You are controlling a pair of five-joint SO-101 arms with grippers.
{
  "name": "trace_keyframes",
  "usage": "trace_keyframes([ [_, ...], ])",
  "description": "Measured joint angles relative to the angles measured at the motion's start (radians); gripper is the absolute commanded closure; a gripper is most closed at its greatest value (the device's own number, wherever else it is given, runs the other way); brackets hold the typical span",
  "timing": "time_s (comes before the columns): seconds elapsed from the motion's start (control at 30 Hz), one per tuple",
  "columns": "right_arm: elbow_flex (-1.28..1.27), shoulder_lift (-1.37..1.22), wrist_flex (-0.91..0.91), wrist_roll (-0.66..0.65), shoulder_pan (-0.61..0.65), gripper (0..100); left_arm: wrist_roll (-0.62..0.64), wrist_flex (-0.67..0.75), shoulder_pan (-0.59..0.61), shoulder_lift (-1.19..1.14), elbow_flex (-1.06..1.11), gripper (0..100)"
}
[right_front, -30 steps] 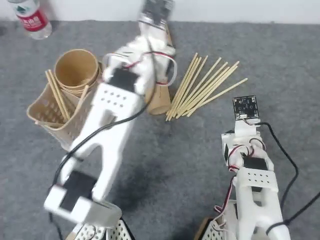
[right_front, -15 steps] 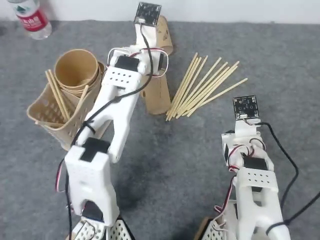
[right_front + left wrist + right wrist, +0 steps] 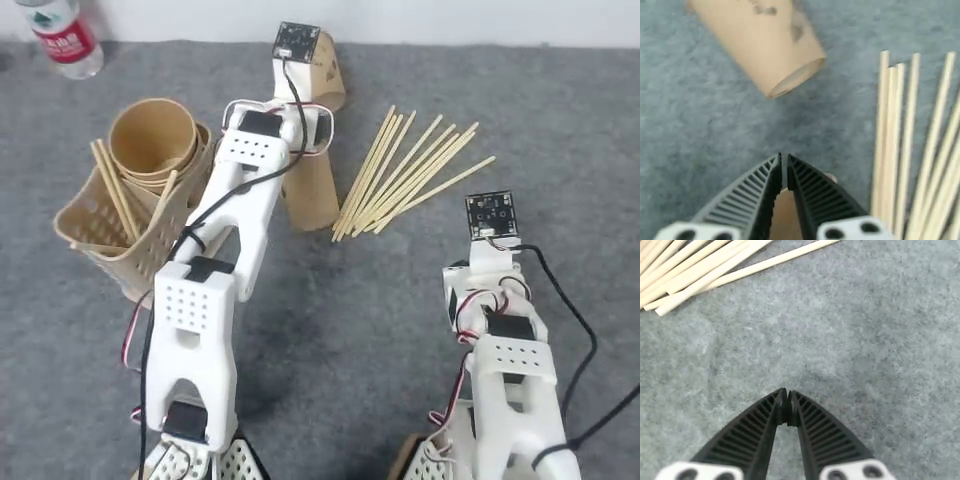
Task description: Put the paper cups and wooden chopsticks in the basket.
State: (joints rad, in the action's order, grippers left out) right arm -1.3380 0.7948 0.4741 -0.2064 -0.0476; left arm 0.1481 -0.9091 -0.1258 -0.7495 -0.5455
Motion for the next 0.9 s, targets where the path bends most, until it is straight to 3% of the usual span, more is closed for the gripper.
trace_keyframes([
  [0.27, 0.000, 0.000, 0.000, 0.000, 0.009, 99.1, -0.014, -0.328, 0.014, -0.025, -0.203, 99],
  [0.57, 0.000, 0.000, 0.000, 0.000, 0.026, 99.1, -0.157, -0.772, -0.114, -0.028, -0.339, 99],
  [0.7, -0.002, 0.000, 0.000, 0.000, 0.029, 99.1, -0.157, -0.813, -0.110, -0.025, -0.301, 99],
  [0.9, -0.009, 0.000, 0.000, 0.000, 0.026, 99.1, -0.215, -0.818, -0.086, 0.126, -0.043, 99],
])
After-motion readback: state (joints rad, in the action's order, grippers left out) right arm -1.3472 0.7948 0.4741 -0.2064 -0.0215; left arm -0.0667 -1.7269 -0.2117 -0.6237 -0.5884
